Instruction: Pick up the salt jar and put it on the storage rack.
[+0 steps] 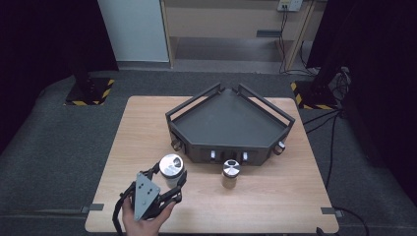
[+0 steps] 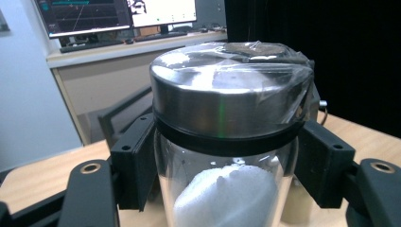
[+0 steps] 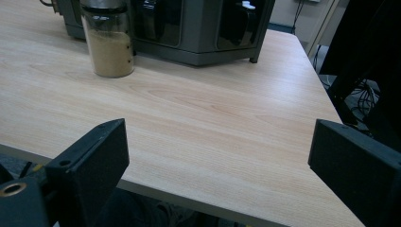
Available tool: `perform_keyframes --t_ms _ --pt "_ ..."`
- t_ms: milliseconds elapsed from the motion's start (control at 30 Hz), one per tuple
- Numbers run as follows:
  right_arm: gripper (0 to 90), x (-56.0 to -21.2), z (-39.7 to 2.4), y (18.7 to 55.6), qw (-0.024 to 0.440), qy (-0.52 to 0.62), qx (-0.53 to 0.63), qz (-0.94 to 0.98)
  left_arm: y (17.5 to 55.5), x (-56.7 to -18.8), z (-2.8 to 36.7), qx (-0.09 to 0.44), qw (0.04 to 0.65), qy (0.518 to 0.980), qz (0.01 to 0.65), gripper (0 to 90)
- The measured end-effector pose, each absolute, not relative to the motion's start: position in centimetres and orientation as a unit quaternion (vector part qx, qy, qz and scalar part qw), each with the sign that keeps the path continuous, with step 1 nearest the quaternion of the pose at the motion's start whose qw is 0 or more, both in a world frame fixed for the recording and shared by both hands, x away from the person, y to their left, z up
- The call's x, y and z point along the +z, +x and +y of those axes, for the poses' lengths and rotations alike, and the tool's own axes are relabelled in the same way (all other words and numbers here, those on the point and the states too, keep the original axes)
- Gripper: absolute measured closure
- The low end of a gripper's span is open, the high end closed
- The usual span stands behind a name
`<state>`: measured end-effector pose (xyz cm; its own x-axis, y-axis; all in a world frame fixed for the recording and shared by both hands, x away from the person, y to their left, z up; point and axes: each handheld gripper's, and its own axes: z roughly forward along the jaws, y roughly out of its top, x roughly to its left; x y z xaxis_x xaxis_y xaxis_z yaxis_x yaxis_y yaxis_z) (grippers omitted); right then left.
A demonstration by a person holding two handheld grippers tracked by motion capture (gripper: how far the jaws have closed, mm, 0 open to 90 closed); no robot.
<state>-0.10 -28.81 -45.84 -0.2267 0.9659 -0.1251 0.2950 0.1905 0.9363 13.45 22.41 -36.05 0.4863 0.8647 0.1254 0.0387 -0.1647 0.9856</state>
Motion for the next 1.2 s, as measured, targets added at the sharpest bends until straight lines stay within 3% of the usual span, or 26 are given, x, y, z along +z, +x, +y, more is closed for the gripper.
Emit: perform_keyframes --t_ms 667,1200 --pt "6.0 -45.9 -29.0 0.1 0.396 0.483 0.419 0.658 23.4 -32.0 18.5 0.391 0.547 0.667 0.32 30.4" --pt "6.0 -45.9 -29.1 0.2 0.397 0.488 0.415 0.657 30.5 -32.1 14.8 0.409 0.516 0.67 0.345 30.4"
